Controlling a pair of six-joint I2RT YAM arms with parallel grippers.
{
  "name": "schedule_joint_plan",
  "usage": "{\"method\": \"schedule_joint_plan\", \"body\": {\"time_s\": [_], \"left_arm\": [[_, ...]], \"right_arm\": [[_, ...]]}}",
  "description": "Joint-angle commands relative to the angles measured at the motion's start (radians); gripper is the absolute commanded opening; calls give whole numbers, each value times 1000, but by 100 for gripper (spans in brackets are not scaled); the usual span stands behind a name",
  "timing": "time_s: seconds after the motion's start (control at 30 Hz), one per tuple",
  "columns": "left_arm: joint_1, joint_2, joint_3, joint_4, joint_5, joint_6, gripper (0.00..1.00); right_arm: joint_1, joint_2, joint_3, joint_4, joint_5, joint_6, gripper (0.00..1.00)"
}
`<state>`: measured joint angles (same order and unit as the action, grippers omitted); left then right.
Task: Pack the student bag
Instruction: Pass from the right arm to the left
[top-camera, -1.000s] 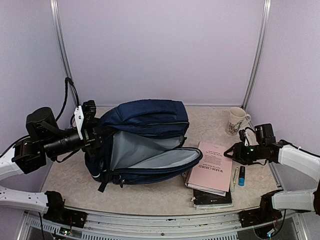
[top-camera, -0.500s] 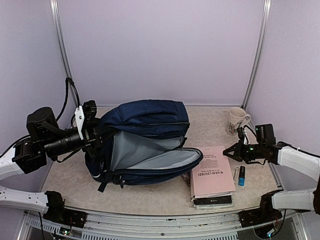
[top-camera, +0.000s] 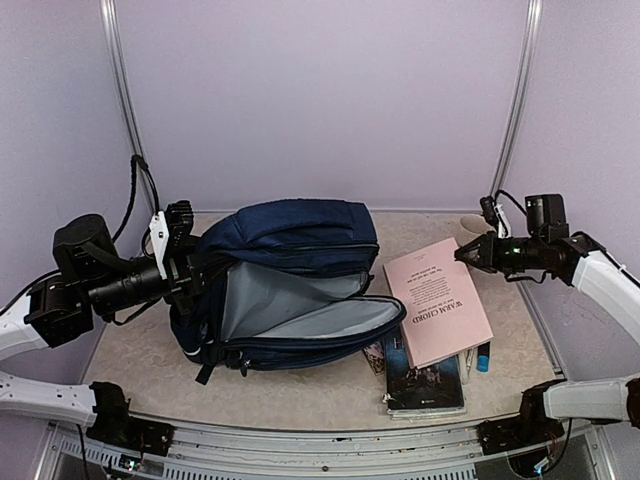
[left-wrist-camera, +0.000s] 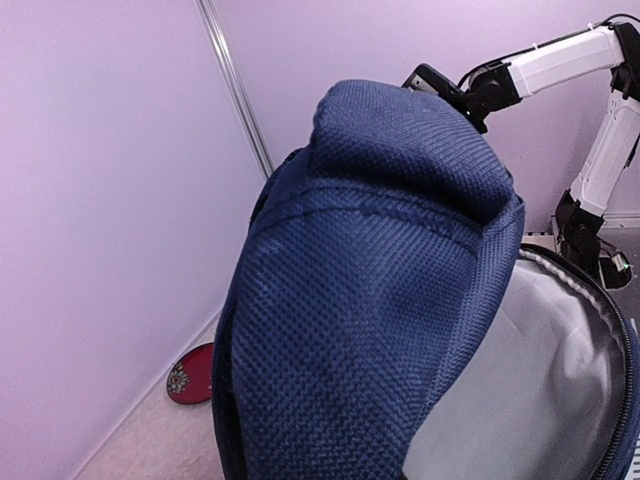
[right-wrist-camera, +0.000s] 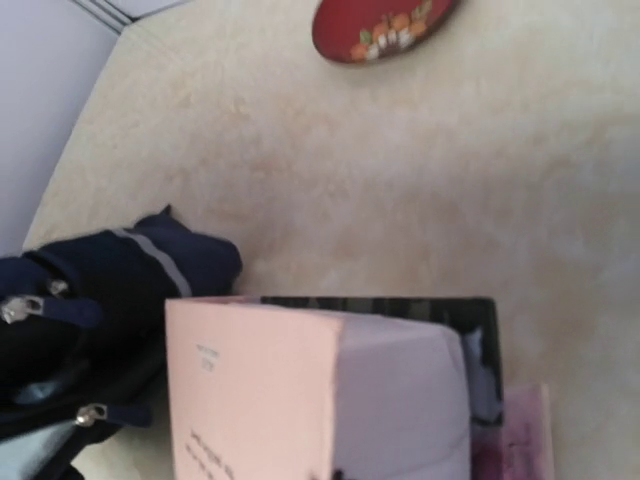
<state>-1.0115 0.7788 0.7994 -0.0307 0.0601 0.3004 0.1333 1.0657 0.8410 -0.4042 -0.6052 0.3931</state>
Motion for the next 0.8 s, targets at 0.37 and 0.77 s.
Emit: {"method": "schedule_joint_plan", "body": {"time_s": [0.37, 0.77], "left_arm": [[-7, -41, 45, 87, -186, 20, 0], [-7, -47, 58, 76, -281, 22, 0]], "right_arm": [[376, 122, 521, -605, 724, -204, 0], [794, 330, 596, -781, 1102, -68, 0]]}}
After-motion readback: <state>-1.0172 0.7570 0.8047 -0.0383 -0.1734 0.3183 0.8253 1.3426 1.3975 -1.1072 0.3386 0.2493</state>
